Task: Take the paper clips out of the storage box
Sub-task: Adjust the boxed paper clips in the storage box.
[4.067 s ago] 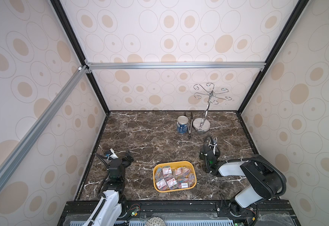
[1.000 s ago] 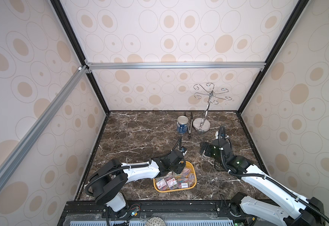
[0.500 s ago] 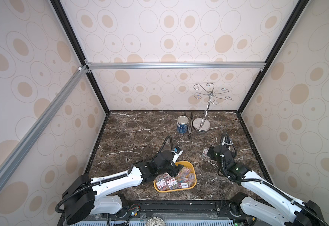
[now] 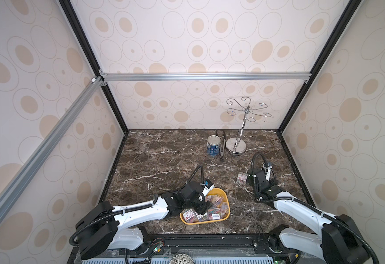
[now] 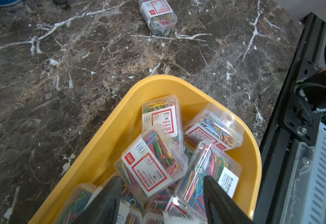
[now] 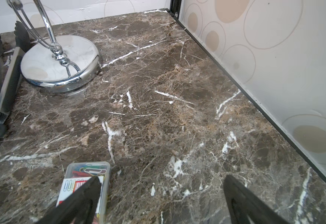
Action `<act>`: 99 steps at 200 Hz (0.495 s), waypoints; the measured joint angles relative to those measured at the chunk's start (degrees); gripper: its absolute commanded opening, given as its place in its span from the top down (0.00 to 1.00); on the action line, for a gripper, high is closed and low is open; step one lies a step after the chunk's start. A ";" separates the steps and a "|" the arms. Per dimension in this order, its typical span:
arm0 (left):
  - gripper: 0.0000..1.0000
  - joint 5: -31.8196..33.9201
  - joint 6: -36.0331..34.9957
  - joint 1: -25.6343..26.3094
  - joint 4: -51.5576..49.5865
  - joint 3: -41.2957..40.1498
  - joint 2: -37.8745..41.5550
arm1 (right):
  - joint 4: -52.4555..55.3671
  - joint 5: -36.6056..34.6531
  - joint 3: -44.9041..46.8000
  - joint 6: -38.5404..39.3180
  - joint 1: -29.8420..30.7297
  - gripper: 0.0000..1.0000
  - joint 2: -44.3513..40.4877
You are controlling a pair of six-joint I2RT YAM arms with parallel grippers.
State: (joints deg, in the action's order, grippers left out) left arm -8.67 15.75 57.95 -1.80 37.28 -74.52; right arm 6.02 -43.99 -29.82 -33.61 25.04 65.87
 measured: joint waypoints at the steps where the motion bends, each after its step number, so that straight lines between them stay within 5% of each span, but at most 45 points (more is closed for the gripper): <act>1: 0.35 0.04 0.00 0.00 -0.02 0.11 -0.09 | 0.00 0.00 -0.04 0.00 0.00 0.00 0.02; 73: 0.29 6.29 2.47 4.09 -5.27 7.85 -8.63 | 0.02 -0.52 -0.42 -0.44 0.00 0.00 0.52; 99: 0.37 10.32 2.78 6.49 -7.32 12.17 -11.74 | 0.09 -0.59 -0.46 -0.44 0.00 0.00 0.68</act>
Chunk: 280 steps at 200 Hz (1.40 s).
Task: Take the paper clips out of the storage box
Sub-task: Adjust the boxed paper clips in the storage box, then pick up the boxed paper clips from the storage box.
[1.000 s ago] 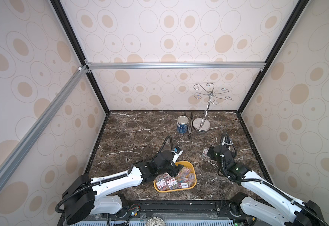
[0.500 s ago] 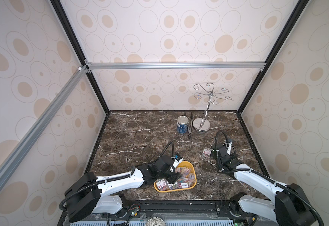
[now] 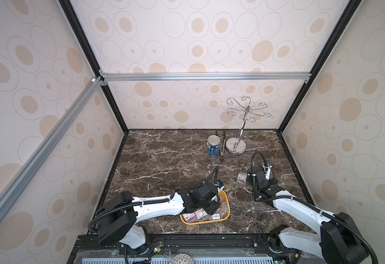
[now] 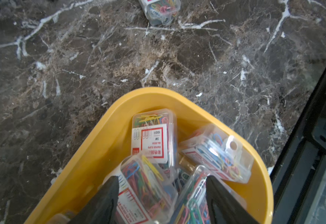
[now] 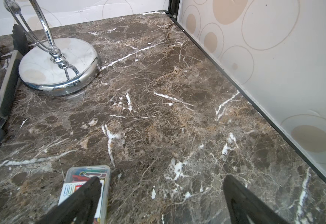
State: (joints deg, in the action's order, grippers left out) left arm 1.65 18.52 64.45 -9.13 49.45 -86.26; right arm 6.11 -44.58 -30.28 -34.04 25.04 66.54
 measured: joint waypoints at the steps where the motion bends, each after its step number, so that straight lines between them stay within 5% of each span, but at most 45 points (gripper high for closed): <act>1: 0.37 0.04 0.02 0.02 -0.04 0.09 -0.11 | 0.02 0.00 -0.02 -0.02 0.00 0.00 0.00; 52: 0.42 5.16 0.07 0.59 -2.45 2.91 -6.12 | 0.48 -0.07 -1.01 -0.22 0.00 0.01 0.85; 113: 0.55 9.97 0.87 0.98 -4.96 0.79 -1.79 | 1.53 -0.07 -1.86 -0.57 0.00 0.01 1.88; 130: 0.66 11.52 1.53 0.96 -5.81 -0.28 0.11 | 1.66 -0.09 -1.86 -0.61 0.00 0.02 1.90; 202: 0.72 12.81 1.81 0.98 -5.31 -0.57 1.27 | 2.47 -0.22 -2.60 -1.07 0.00 0.03 2.71; 232: 0.70 13.03 1.81 0.98 -5.14 -0.57 0.57 | 2.60 -0.26 -2.60 -1.40 0.00 0.03 2.73; 257: 0.43 13.05 1.95 0.98 -5.14 -0.57 -0.04 | 2.71 -0.28 -2.60 -1.57 0.00 0.03 2.73; 280: 0.40 13.27 2.03 0.98 -5.11 -0.57 -0.22 | 2.73 -0.28 -2.60 -1.68 0.00 0.04 2.73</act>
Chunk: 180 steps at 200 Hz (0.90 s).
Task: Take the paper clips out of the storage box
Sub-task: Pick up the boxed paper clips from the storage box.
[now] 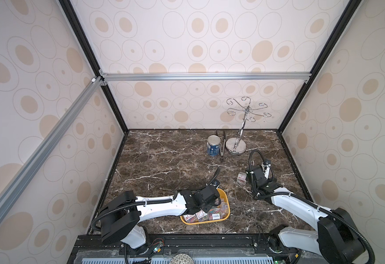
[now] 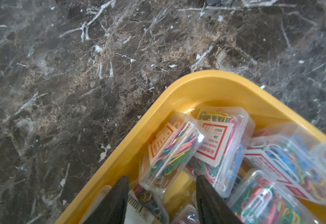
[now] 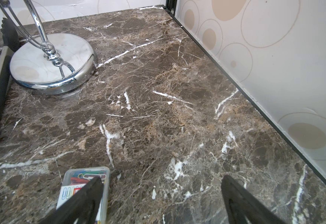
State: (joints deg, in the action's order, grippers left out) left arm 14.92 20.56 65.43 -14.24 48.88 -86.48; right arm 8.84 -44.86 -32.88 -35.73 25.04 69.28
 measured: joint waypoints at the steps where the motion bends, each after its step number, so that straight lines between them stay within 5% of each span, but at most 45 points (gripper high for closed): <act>1: 0.40 0.02 0.00 0.00 0.00 0.00 0.00 | 0.00 0.00 0.00 0.00 0.00 0.04 0.00; 39: 0.41 1.77 -0.33 -0.35 0.02 -0.02 -0.35 | 0.42 0.00 -0.44 -0.09 0.00 0.04 0.72; 72: 0.56 2.03 -1.33 -0.98 -0.04 -0.02 -2.49 | 0.61 -0.04 -0.70 -0.24 0.00 0.04 0.94; 180: 0.49 -0.39 -7.93 -1.25 0.09 1.81 -7.21 | 1.46 -0.20 -1.90 -0.48 0.00 0.05 2.58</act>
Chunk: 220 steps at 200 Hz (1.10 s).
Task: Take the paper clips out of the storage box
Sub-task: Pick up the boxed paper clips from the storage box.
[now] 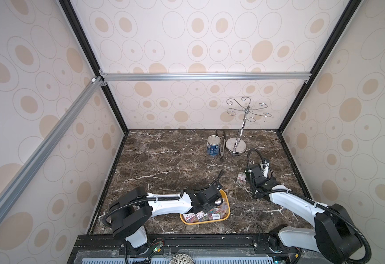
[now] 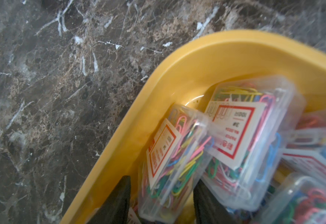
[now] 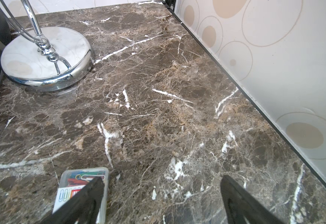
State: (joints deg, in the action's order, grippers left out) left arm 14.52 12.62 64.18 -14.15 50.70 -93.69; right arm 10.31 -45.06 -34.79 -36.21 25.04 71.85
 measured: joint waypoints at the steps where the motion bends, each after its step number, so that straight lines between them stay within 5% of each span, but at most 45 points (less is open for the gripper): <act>1: 0.50 0.00 -0.13 0.00 -0.04 0.11 -0.17 | 0.00 0.02 -0.02 0.00 0.00 0.05 0.00; 141: 0.80 -3.13 -5.55 -0.92 1.27 3.06 -3.54 | 1.38 -0.11 -1.11 -0.63 0.00 0.06 1.03; 220: 0.82 -3.54 -3.74 -3.50 3.08 -0.22 10.38 | 1.84 -0.20 -1.11 -0.66 0.00 0.07 1.03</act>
State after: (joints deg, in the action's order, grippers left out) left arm 10.98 8.88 60.69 -11.07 50.48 -83.31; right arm 12.14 -45.25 -35.90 -36.86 25.04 72.88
